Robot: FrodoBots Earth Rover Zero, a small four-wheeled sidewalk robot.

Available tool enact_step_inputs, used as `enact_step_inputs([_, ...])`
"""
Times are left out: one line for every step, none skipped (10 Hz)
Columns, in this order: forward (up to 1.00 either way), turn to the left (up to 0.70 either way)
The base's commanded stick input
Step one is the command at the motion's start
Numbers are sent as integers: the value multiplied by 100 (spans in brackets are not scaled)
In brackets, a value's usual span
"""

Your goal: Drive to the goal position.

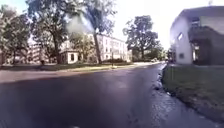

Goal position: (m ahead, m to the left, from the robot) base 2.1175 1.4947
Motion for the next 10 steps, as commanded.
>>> enact_step_inputs([50, 0])
enact_step_inputs([50, 0])
enact_step_inputs([50, 0])
enact_step_inputs([50, 0])
enact_step_inputs([50, 0])
enact_step_inputs([50, 0])
enact_step_inputs([50, 0])
enact_step_inputs([50, 0])
enact_step_inputs([50, 0])
enact_step_inputs([50, 0])
